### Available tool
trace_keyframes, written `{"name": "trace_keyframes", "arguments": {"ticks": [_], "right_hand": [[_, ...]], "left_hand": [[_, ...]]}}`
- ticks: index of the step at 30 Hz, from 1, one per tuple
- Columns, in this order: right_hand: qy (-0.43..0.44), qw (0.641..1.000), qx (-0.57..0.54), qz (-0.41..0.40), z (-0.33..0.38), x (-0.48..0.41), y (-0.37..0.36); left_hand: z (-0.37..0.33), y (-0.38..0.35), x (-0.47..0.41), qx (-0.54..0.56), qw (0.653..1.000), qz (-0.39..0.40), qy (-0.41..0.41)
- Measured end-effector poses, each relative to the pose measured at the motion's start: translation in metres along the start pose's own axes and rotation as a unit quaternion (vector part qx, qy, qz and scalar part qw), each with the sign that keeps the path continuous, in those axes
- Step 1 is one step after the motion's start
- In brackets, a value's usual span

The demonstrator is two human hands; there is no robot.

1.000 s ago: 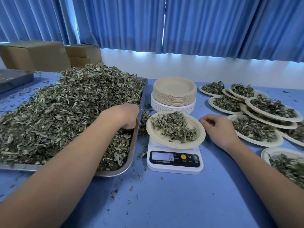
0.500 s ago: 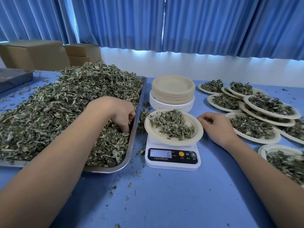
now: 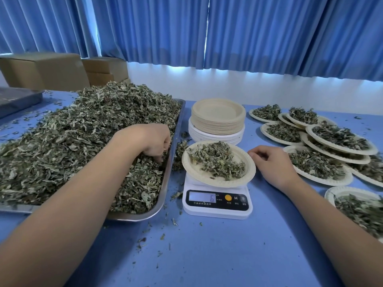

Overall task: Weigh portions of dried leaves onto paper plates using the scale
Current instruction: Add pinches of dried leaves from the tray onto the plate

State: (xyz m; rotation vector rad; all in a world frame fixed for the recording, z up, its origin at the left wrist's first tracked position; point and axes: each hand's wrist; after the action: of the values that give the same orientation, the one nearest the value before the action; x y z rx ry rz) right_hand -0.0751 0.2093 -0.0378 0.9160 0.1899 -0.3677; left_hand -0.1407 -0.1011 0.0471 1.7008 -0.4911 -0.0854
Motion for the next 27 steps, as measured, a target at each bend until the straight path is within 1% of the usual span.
{"name": "trace_keyframes", "arguments": {"ticks": [2,8,14,22,27], "right_hand": [[0.001,1.0,0.002,-0.001,0.0,0.0002,-0.0003],[-0.002,1.0,0.003,0.0,-0.0014,-0.0007,-0.0001],[-0.001,1.0,-0.002,-0.001,-0.0016,-0.0011,-0.0009],[0.007,1.0,0.003,0.001,-0.0017,-0.0007,-0.0001],[0.006,1.0,0.004,0.001,-0.0023,-0.0021,0.0]], "left_hand": [[0.0,0.0007,0.0007,-0.001,1.0,-0.01,-0.005],[-0.0012,-0.0016,0.0041,-0.015,0.999,0.035,0.008],[-0.0005,-0.0035,0.0024,-0.003,0.999,0.038,0.009],[-0.0015,-0.0021,0.0033,-0.003,1.0,-0.002,0.0],[-0.0024,0.0057,0.0078,0.025,0.996,-0.087,0.008]]}}
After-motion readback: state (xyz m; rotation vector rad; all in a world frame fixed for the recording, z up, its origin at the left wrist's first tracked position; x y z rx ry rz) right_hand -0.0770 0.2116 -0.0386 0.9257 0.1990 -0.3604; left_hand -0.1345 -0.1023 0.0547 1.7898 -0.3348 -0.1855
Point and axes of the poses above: each hand's wrist, its own x-axis away from the middle knuckle, its own y-axis out of the back of the hand, z = x × y, and after that the axes turned 8 degrees about x, right-handed
